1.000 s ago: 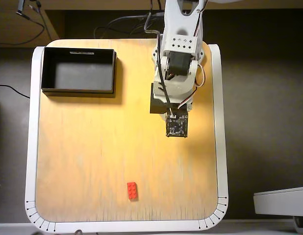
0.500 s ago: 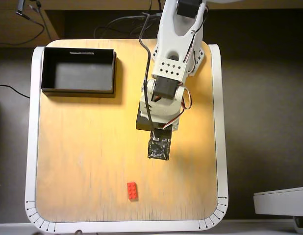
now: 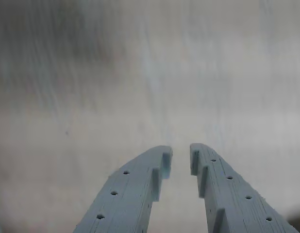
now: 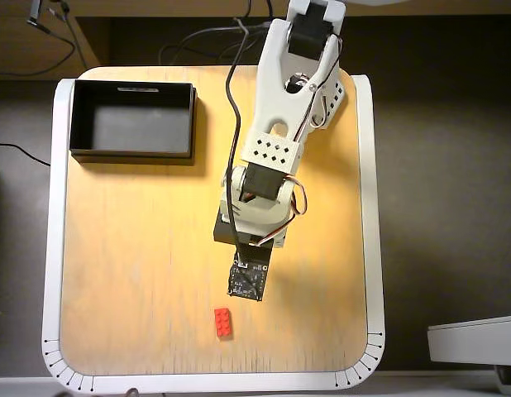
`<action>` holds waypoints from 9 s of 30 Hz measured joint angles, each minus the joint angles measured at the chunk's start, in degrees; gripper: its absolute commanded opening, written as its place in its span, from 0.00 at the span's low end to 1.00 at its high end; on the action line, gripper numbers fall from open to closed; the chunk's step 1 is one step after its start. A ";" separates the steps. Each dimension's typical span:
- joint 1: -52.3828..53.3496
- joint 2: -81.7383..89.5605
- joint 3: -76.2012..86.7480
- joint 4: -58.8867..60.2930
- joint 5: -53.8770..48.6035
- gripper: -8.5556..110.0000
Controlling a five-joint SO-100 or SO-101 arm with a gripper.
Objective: Grasp a lego block and put it in the bin.
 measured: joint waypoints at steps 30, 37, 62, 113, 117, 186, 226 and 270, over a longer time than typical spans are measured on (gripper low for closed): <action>2.20 -30.76 -30.94 -1.58 7.47 0.21; 2.20 -36.47 -35.60 -2.11 7.47 0.23; 3.52 -42.71 -35.86 -11.95 11.60 0.31; 5.19 -44.74 -36.91 -11.25 10.20 0.08; 5.19 -42.36 -36.91 -8.17 9.67 0.08; 67.94 -5.98 -36.91 29.27 7.47 0.08; 67.94 -5.98 -20.13 14.24 8.09 0.21; 18.90 27.51 -20.13 8.79 -5.80 0.08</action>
